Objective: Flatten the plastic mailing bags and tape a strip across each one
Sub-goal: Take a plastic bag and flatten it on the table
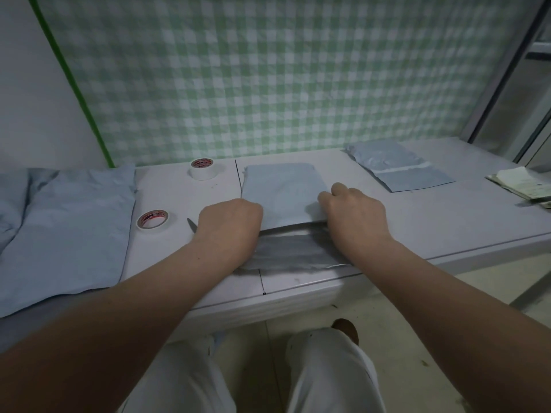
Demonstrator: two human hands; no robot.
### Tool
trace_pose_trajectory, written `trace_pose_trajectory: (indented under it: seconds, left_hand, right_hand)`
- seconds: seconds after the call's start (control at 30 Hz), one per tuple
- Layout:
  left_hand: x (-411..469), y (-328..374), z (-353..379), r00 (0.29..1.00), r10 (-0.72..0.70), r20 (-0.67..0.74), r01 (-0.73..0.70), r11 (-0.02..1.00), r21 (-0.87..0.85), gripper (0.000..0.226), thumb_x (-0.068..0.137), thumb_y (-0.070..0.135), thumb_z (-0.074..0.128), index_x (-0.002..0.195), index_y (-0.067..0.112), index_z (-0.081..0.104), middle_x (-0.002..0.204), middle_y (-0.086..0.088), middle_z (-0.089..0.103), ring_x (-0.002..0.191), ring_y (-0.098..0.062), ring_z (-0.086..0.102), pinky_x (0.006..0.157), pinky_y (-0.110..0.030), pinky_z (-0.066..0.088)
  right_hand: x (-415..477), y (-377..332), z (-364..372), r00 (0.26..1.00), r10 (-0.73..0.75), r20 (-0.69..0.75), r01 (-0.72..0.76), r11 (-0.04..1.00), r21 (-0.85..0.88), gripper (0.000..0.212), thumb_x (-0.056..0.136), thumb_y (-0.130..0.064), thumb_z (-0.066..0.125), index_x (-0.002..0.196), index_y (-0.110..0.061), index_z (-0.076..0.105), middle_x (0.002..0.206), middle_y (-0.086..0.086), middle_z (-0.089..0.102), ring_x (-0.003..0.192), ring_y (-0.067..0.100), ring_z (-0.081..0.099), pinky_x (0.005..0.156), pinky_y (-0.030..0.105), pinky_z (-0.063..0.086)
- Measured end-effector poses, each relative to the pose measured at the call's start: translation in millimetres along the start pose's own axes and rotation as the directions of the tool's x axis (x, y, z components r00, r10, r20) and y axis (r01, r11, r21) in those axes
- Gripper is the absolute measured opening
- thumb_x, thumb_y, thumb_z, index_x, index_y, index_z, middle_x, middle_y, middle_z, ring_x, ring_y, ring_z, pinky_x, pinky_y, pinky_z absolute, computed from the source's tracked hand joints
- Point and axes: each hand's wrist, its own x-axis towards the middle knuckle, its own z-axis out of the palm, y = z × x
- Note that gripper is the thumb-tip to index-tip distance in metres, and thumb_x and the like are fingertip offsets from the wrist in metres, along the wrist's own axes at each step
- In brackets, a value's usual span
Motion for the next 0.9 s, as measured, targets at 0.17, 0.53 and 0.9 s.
trace_pose_trajectory:
  seconds: [0.17,0.53,0.9]
  left_hand:
    - [-5.1,3.2,12.1,0.996,0.076,0.042,-0.076,0.997,0.014,0.011,0.088,0.009,0.051,0.083,0.018,0.047,0.085,0.000,0.046,0.076,-0.018,0.044,0.060,-0.029,0.031]
    - [5.7,-2.3,-29.7,0.920,0.128,0.370,-0.111,0.992,-0.066,0.043,0.091,0.046,0.043,0.059,0.019,0.039,0.070,0.002,0.044,0.085,-0.021,0.046,0.065,-0.031,0.036]
    - [104.8,12.6,14.8,0.966,0.257,-0.029,-0.248,0.892,-0.377,0.035,0.096,0.009,0.034,0.130,0.006,0.042,0.126,-0.010,0.046,0.113,-0.027,0.046,0.096,-0.037,0.036]
  right_hand:
    - [-9.1,6.0,5.4,0.995,-0.088,0.054,0.090,0.994,-0.053,0.019,0.089,-0.004,0.045,0.103,-0.012,0.054,0.097,0.004,0.042,0.094,0.025,0.048,0.051,0.029,0.023]
    - [0.6,14.3,-18.3,0.939,-0.204,0.278,0.220,0.975,-0.030,0.051,0.088,-0.058,0.035,0.066,-0.013,0.045,0.089,0.003,0.054,0.099,0.022,0.047,0.070,0.031,0.033]
    - [80.3,-6.8,17.5,0.966,-0.190,0.174,0.138,0.952,0.275,0.055,0.095,-0.009,0.039,0.147,-0.005,0.021,0.156,0.008,0.016,0.144,0.025,0.015,0.110,0.034,0.023]
